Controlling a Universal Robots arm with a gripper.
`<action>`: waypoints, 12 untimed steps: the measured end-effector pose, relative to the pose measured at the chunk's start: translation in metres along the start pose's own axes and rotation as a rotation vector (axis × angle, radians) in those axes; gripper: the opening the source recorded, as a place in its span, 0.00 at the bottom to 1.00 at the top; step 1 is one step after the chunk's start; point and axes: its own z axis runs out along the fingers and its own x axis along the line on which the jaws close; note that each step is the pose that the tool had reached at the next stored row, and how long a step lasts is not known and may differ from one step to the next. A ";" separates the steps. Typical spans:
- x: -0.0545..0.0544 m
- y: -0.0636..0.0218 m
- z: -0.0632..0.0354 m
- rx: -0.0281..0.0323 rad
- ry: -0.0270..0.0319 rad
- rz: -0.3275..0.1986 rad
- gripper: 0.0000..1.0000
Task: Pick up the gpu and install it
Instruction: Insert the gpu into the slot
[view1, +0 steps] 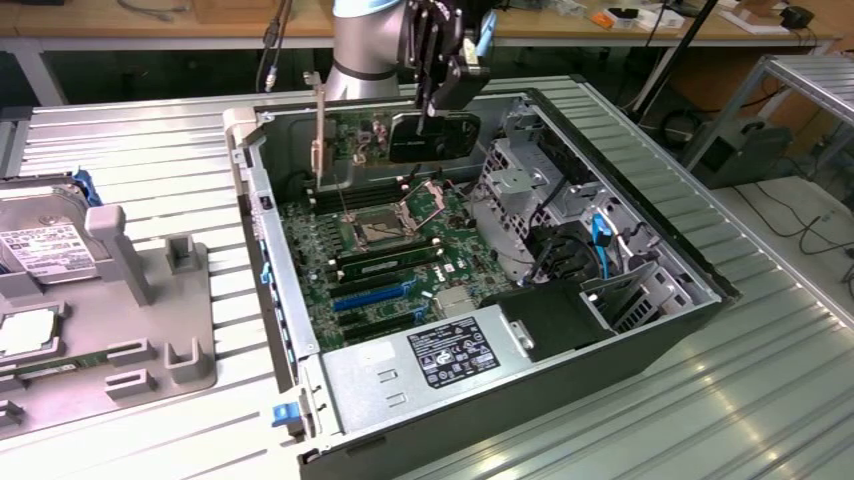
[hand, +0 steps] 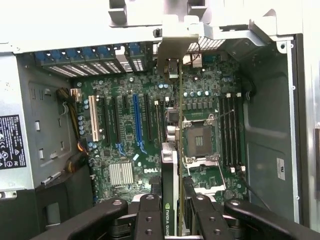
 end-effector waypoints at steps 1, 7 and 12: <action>0.000 0.0000 0.0000 0.0000 0.0001 -0.003 0.27; 0.000 0.0000 0.0016 0.0000 0.0000 -0.003 0.27; 0.000 0.0000 0.0028 0.0000 0.0000 -0.003 0.27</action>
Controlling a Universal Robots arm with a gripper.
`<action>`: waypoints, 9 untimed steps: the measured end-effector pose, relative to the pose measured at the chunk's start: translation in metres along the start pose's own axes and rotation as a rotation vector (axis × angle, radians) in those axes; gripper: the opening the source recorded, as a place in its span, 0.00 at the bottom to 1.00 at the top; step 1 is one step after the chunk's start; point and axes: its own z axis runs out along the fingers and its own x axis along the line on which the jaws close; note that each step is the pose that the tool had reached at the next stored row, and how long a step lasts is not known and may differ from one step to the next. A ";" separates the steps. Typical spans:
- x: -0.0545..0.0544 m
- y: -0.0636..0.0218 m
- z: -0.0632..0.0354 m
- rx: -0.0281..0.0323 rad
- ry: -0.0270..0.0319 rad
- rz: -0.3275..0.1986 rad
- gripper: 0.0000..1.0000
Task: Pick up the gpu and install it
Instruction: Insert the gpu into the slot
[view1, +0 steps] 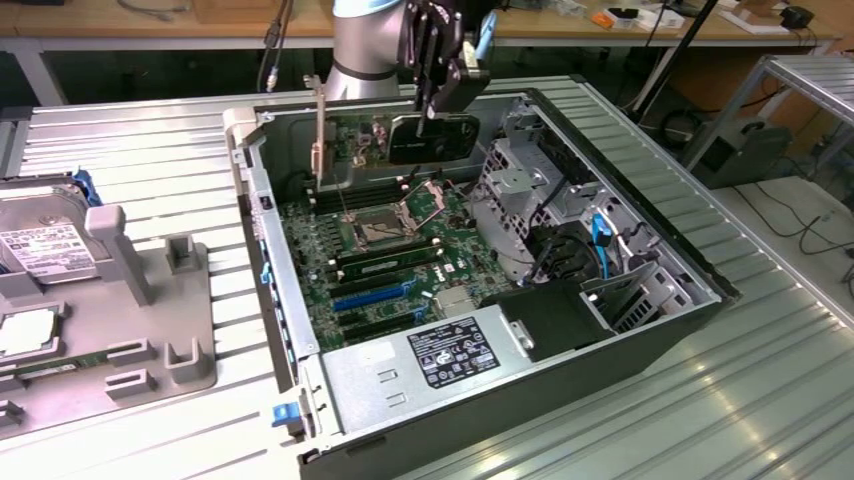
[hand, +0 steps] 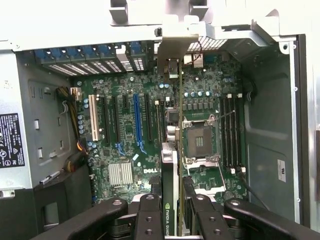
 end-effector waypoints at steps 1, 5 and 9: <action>0.000 0.0000 0.0006 0.0000 0.0000 0.000 0.27; 0.000 0.0000 0.0021 0.0000 0.0001 0.000 0.27; 0.000 0.0000 0.0038 0.0000 0.0001 0.000 0.27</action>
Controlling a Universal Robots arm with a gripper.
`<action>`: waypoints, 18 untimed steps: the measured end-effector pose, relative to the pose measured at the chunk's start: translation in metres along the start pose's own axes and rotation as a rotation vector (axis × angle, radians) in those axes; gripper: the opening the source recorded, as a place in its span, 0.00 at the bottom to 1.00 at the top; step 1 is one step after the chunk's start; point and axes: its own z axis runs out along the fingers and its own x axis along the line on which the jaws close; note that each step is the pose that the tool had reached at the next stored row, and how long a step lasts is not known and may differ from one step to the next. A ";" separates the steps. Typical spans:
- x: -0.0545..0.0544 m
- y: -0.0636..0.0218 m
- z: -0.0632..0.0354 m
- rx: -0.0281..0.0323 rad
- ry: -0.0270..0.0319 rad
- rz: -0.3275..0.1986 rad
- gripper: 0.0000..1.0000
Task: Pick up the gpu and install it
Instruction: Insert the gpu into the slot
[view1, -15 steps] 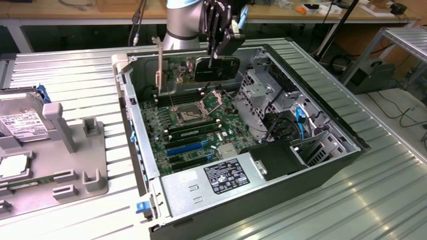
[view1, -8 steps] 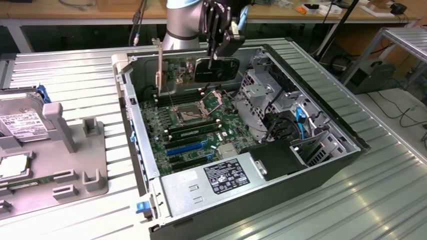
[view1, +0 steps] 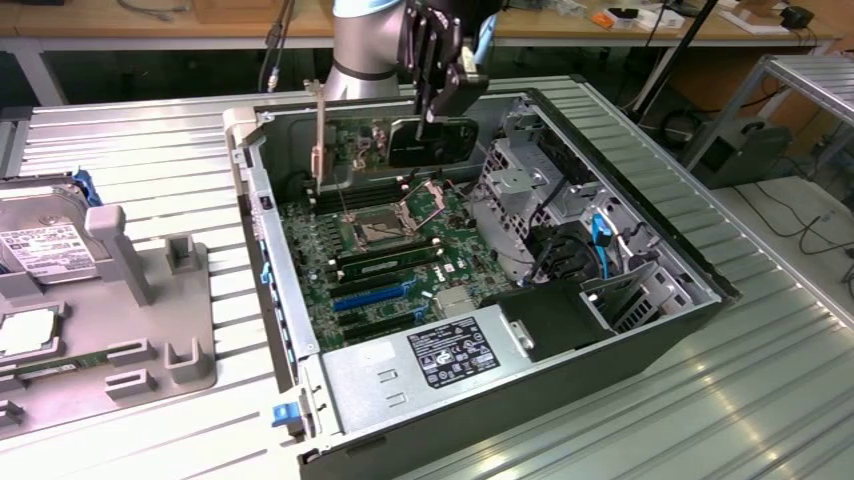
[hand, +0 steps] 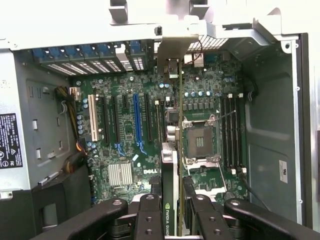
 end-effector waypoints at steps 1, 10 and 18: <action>0.000 0.0000 0.0002 0.0000 0.0000 0.000 0.27; 0.000 0.0000 0.0039 0.0000 0.0000 0.000 0.27; 0.000 -0.0001 0.0075 0.0000 -0.0001 0.000 0.27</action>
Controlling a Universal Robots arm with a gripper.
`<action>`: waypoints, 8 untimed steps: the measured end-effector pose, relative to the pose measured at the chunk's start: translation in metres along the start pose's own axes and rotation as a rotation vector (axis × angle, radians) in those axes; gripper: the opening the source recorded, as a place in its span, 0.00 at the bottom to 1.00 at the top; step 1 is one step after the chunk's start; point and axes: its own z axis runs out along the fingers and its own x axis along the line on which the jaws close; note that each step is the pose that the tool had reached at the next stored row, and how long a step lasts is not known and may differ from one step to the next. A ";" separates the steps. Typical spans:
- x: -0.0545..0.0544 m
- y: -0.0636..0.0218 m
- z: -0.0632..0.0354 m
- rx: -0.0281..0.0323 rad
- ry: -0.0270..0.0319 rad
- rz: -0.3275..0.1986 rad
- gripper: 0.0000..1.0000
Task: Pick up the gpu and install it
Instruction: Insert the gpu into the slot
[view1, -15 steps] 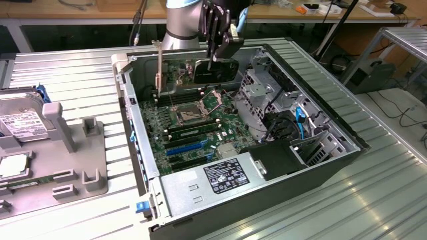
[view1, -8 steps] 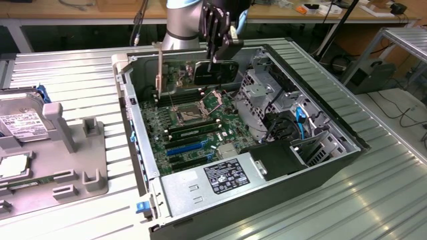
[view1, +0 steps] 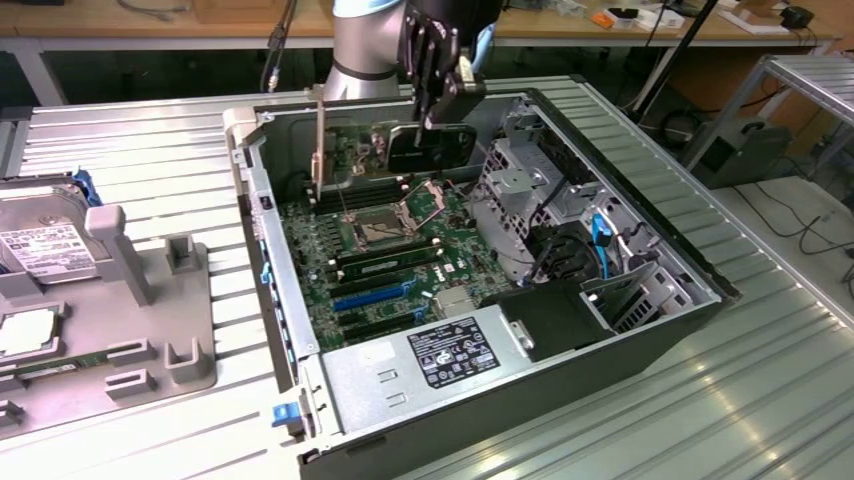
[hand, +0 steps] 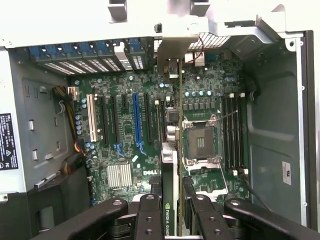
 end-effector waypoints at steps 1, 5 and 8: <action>0.000 0.0000 0.0003 0.0000 0.0000 0.000 0.27; 0.000 0.0000 0.0014 0.0000 -0.0001 0.000 0.27; 0.000 0.0000 0.0023 0.0000 0.0000 0.000 0.27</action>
